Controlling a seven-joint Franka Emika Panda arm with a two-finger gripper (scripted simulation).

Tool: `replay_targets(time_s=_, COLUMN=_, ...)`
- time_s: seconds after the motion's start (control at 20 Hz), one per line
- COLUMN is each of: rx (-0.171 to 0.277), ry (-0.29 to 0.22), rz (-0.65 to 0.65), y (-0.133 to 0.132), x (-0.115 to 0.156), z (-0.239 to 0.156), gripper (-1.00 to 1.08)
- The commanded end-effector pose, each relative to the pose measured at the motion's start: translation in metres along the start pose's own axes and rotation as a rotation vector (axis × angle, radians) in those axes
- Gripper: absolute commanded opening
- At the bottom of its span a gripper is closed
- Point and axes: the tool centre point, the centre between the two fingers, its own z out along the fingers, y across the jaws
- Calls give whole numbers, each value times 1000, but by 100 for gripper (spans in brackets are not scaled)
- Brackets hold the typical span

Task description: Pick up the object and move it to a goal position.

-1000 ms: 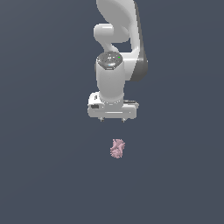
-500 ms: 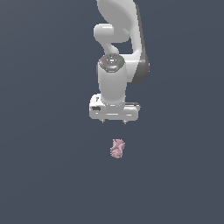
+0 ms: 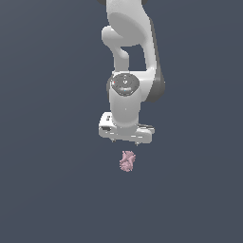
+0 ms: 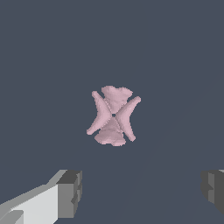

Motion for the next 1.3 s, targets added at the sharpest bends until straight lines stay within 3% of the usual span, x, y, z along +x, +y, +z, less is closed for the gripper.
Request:
replay_targets(time_s=0.0, rx=-5, ry=0, rz=33, y=-5, x=11, z=9, gripper=100)
replay_targets(time_s=0.55, rx=-22, ry=1, rz=127, y=-18, x=39, z=38, gripper=100)
replay_targets(time_s=0.95, rx=-24, ry=1, rz=134, y=-19, x=41, z=43, gripper=100)
replay_targets(time_s=1.25, rx=-24, ry=1, rz=135, y=-18, x=40, z=69, gripper=100)
